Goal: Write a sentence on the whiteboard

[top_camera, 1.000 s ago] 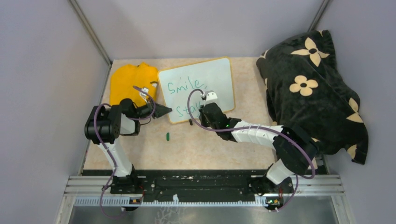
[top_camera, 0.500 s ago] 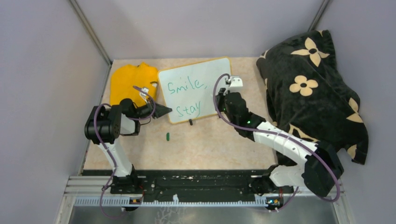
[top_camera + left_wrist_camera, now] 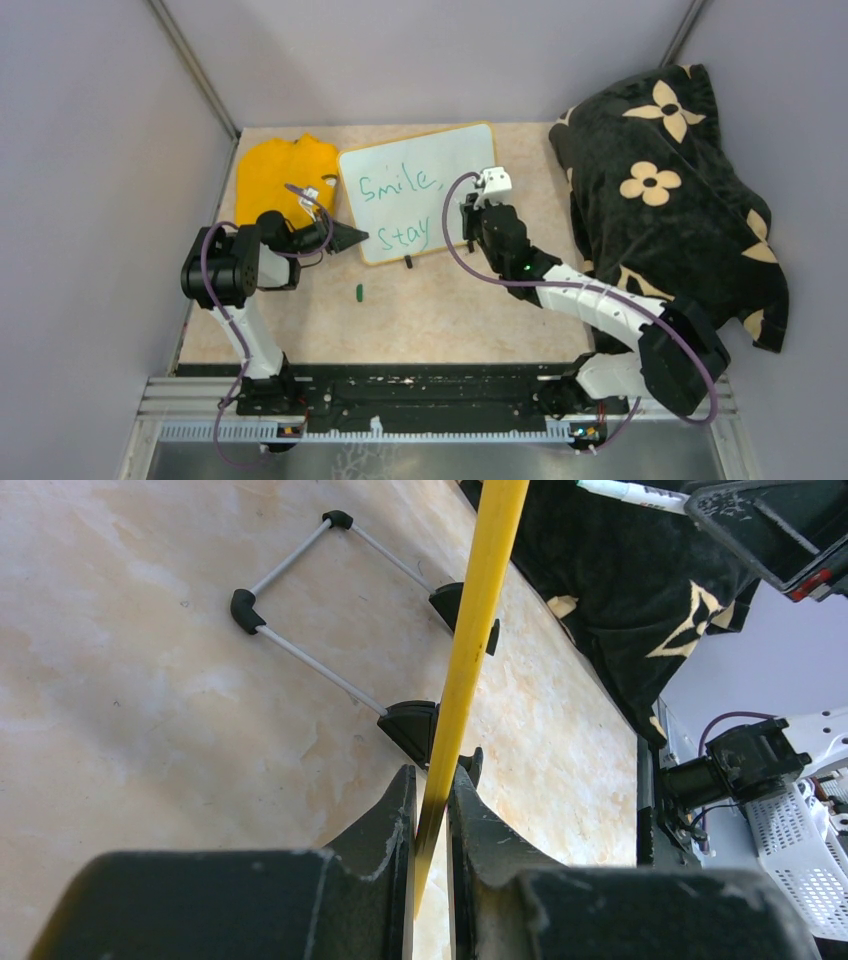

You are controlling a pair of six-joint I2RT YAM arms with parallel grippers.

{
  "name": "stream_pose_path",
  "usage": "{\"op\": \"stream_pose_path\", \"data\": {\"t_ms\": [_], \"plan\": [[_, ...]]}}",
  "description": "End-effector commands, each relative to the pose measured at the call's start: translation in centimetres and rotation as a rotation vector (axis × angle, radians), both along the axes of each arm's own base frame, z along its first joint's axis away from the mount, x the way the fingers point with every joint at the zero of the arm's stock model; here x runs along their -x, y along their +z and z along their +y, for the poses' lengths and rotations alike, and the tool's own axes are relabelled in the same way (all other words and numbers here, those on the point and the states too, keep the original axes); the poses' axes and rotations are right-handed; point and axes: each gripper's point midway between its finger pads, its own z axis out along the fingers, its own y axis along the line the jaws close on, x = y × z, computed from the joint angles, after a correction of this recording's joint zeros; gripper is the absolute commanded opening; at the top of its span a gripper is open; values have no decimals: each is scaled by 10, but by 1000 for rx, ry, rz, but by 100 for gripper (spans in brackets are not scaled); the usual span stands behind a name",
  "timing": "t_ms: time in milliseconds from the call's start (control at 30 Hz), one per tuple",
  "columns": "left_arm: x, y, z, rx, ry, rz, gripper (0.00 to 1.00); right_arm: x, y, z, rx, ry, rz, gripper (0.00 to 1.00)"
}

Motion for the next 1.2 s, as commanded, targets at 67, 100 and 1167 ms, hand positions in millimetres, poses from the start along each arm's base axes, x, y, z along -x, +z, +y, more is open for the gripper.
{"op": "stream_pose_path", "data": {"t_ms": [67, 100, 1167], "plan": [[-4, -14, 2, -10, 26, 50, 0, -8, 18, 9, -17, 6, -158, 0], [-4, -14, 1, -10, 25, 51, 0, -7, 18, 11, -13, 7, -169, 0], [-4, -14, 1, -10, 24, 50, 0, -8, -24, 31, 126, 18, -112, 0]]}}
